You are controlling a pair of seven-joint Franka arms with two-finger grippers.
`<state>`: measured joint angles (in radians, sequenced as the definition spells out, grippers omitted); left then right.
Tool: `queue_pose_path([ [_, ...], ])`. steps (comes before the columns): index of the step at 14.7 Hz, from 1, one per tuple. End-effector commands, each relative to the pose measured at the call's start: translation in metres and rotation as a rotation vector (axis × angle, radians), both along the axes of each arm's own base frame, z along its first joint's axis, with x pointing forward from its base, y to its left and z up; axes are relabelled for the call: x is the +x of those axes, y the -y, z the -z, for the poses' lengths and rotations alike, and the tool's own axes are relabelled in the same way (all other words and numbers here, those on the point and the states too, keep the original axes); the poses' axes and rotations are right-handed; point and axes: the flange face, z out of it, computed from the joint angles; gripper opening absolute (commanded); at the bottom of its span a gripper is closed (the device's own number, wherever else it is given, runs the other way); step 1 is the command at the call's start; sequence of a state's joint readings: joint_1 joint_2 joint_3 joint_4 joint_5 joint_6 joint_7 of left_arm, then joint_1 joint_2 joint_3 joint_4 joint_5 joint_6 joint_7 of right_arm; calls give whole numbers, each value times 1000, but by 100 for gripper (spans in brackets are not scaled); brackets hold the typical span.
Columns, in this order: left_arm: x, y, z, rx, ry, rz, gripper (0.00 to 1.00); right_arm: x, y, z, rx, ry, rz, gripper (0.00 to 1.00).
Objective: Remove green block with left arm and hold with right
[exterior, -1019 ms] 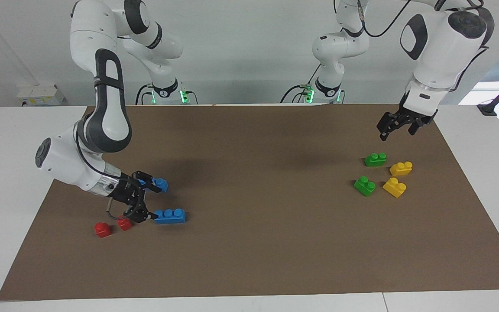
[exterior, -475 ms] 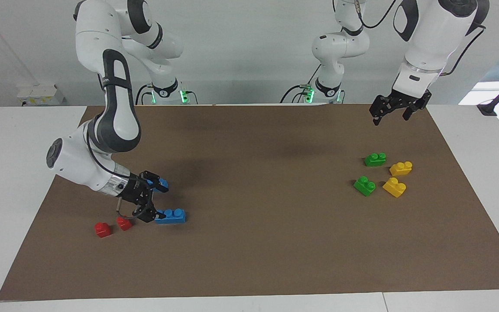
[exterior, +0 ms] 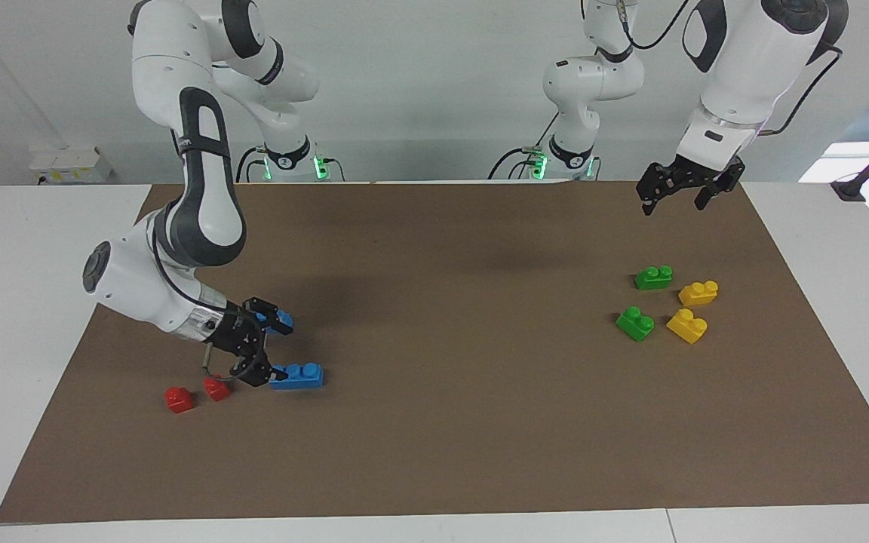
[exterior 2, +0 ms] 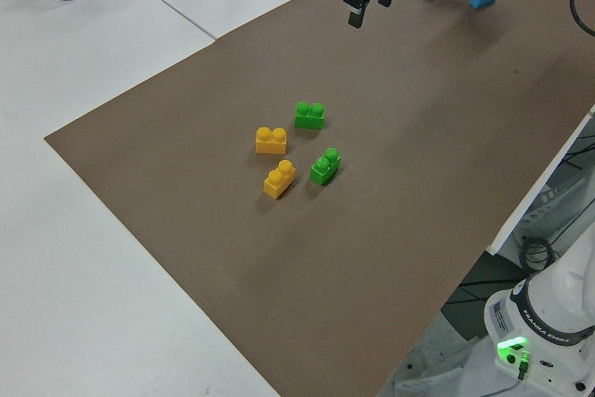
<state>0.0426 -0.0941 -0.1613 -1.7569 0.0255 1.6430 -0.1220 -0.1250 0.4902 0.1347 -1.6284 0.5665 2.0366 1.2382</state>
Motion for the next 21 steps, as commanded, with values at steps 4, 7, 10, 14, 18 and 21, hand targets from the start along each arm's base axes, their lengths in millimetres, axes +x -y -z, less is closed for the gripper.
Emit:
queue_pose_path([
  [4, -5, -4, -7, -76, 8, -28, 100, -27, -6, -48, 2, -89, -1, 99],
  [7, -4, -4, -7, -76, 14, -28, 100, -31, -7, -54, -4, -113, 50, 99],
  [10, -4, -4, -7, -76, 14, -26, 100, -42, -11, -47, -9, -134, 53, 99],
  [14, -5, -6, -9, -74, 17, -23, 100, -60, 14, -60, -11, -196, 17, 100],
  [18, -5, -8, -9, -71, 19, -16, 100, -54, 18, -64, -47, -150, 10, 100],
  [21, -5, -7, -9, -71, 19, -18, 100, -52, 12, -72, -85, -89, -51, 100],
])
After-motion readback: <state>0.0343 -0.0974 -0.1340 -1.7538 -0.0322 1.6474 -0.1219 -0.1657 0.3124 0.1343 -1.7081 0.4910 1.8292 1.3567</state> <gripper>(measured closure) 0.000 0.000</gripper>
